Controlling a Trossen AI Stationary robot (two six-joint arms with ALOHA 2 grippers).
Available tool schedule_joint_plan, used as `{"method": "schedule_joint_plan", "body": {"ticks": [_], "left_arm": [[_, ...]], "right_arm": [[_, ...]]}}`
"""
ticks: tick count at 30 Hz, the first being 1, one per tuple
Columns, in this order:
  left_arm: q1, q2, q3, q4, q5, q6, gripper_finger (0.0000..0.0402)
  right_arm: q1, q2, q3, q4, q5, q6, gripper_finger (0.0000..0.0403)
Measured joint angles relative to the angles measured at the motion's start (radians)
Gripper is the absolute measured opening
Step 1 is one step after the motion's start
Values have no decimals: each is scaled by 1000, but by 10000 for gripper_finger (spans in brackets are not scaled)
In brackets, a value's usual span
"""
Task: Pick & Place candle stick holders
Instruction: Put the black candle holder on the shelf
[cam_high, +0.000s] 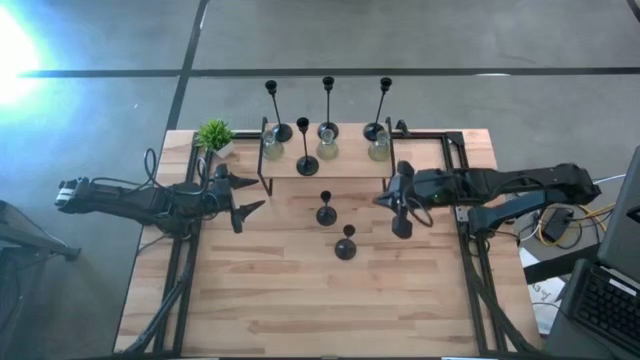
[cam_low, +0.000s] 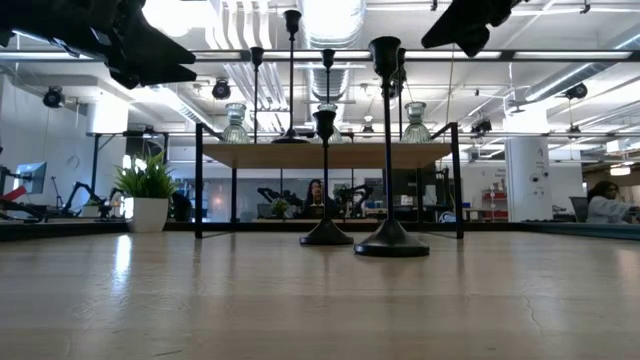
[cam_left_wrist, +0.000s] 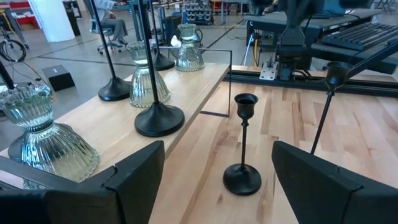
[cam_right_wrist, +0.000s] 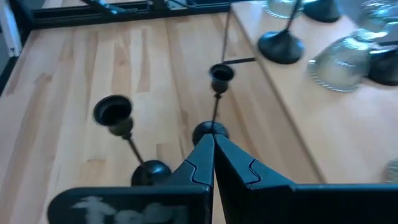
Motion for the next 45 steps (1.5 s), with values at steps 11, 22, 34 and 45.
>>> {"method": "schedule_joint_plan", "body": {"ticks": [11, 22, 34, 45], "left_arm": [[0, 0, 0, 0, 0, 2, 300], [0, 0, 0, 0, 0, 3, 300], [0, 0, 0, -1, 0, 6, 300], [0, -1, 0, -2, 0, 6, 300]], "right_arm": [[141, 0, -186, 255, 80, 18, 8], [223, 31, -361, 413, 81, 224, 11], [221, 168, -505, 869, 81, 107, 120], [212, 382, -381, 921, 129, 54, 159]]}}
